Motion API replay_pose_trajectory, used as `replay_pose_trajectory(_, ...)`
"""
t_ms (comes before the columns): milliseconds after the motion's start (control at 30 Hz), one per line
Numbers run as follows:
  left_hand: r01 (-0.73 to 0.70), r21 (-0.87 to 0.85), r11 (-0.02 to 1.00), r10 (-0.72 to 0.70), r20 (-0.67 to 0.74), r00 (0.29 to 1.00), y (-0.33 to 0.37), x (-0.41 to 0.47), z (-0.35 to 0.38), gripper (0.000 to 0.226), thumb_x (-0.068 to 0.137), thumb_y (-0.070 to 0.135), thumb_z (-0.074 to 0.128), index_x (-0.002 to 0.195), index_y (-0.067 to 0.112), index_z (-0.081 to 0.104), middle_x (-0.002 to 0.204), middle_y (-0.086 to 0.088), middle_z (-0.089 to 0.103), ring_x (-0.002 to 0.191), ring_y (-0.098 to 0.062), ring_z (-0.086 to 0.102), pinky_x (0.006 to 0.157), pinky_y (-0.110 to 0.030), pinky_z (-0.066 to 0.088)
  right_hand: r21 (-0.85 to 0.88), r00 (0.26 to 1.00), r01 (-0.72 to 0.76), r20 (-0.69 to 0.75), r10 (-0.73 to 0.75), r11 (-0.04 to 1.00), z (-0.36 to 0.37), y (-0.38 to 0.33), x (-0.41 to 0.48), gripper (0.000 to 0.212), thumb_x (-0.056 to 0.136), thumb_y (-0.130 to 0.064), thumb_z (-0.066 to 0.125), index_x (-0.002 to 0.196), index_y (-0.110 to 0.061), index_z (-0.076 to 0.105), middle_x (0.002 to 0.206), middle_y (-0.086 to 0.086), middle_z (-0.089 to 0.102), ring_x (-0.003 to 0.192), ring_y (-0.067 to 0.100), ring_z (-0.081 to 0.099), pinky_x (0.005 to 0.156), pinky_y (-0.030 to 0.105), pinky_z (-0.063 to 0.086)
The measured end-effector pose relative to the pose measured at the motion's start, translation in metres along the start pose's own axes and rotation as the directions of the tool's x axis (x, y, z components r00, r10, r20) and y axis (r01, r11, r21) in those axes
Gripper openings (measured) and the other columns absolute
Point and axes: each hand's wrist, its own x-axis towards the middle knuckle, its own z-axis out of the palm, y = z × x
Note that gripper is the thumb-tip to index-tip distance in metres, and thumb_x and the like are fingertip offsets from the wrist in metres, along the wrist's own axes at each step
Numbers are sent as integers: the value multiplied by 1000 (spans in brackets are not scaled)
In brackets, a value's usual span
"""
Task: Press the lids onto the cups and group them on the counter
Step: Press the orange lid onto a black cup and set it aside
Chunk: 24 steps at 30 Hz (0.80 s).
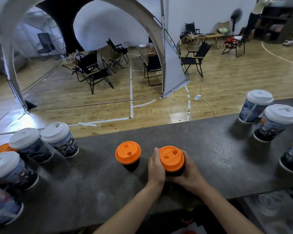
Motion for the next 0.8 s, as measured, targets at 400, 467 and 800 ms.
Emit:
replay_pose_trajectory(400, 70, -76, 995, -76, -89, 993, 15, -14, 6, 41, 109, 38, 39, 89, 20, 69, 93, 2, 72, 90, -10, 67, 77, -21, 47, -57, 1000, -22, -10, 21, 998, 0, -2, -1, 90, 54, -64, 91, 128, -36, 49, 126, -17, 63, 118, -2, 61, 97, 23, 50)
replay_pose_trajectory(467, 63, -52, 997, -67, -81, 994, 13, -15, 7, 44, 109, 40, 37, 87, 18, 69, 93, 0, 72, 91, -12, 67, 78, -24, 47, -69, 999, -28, -26, 26, 997, -1, 0, 0, 82, 55, -57, 90, 123, -39, 50, 123, -18, 64, 114, -3, 62, 96, 26, 52)
replay_pose_trajectory(800, 112, -18, 994, -113, -64, 992, 19, -16, 2, 39, 109, 40, 40, 91, 20, 67, 97, -2, 71, 94, -13, 66, 86, -29, 46, -68, 1000, -23, -3, 23, 997, 0, 0, -2, 93, 55, -68, 89, 131, -33, 50, 127, -18, 62, 118, -1, 60, 99, 30, 51)
